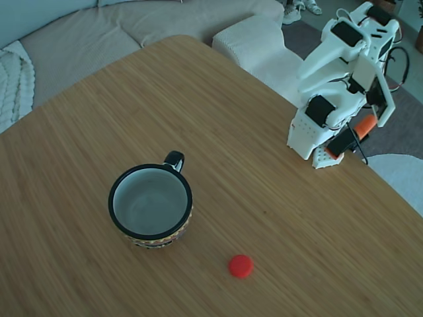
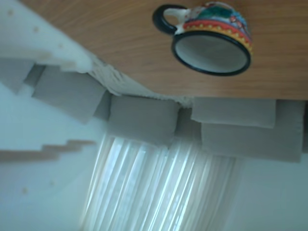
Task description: Grasp a red cap and put it in the cup.
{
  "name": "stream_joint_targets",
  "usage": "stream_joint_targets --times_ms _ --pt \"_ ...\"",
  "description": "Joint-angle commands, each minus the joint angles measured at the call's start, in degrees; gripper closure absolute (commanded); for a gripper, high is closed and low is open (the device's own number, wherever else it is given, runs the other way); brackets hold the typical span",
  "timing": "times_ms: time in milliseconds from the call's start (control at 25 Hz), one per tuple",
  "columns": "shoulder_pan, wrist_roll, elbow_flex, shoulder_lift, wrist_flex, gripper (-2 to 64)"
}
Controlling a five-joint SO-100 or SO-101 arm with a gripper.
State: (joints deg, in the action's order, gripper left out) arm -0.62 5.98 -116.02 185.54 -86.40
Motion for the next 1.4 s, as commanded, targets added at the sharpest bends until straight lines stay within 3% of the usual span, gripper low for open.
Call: stream_joint_targets --times_ms 0,1120,1360 --pt "0.1 -0.2 0.4 -0.4 0.7 46.6" --pt "0.2 0.0 1.2 -1.7 1.1 46.6" --pt "2.9 -0.4 5.4 -13.6 1.1 46.6"
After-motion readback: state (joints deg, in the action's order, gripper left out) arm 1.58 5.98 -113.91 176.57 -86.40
